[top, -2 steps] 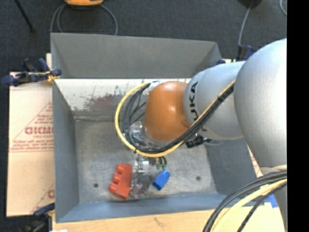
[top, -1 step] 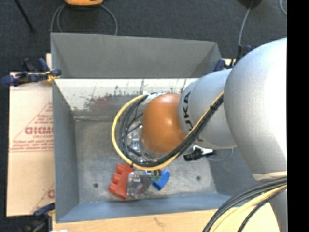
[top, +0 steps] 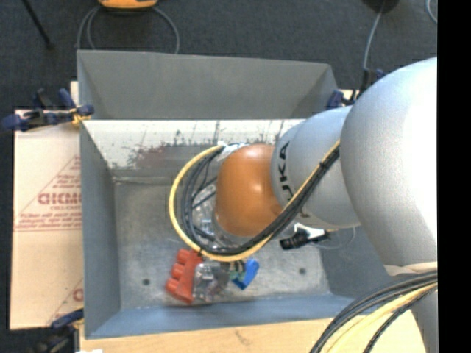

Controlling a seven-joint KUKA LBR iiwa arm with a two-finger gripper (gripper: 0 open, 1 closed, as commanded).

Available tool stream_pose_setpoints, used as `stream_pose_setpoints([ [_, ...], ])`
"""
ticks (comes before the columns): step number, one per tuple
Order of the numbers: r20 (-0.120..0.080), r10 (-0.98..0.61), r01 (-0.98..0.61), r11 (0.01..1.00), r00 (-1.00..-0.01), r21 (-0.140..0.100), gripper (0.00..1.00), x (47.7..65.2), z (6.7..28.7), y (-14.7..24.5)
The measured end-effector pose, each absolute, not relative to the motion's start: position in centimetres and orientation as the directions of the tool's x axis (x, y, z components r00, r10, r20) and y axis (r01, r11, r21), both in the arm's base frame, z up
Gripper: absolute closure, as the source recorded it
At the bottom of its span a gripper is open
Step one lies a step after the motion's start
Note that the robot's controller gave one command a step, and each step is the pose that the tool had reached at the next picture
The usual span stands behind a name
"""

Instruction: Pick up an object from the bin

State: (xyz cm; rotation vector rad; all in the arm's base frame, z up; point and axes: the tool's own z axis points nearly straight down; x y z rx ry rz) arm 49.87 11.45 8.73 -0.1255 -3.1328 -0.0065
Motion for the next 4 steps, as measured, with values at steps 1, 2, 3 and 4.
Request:
stream_pose_setpoints([
  [1, -0.008, 0.118, 0.118, 0.993, -0.993, 0.004, 1.0, 48.9, 20.8, 12.3],
  [2, -0.002, 0.121, 0.121, 0.993, -0.993, 0.002, 0.0, 48.8, 20.3, 12.2],
  [3, -0.006, 0.049, 0.049, 0.999, -0.999, 0.002, 0.0, 48.6, 10.9, 7.5],
  [4, -0.001, 0.052, 0.052, 0.999, -0.999, 0.002, 0.0, 48.5, 10.6, 7.4],
])
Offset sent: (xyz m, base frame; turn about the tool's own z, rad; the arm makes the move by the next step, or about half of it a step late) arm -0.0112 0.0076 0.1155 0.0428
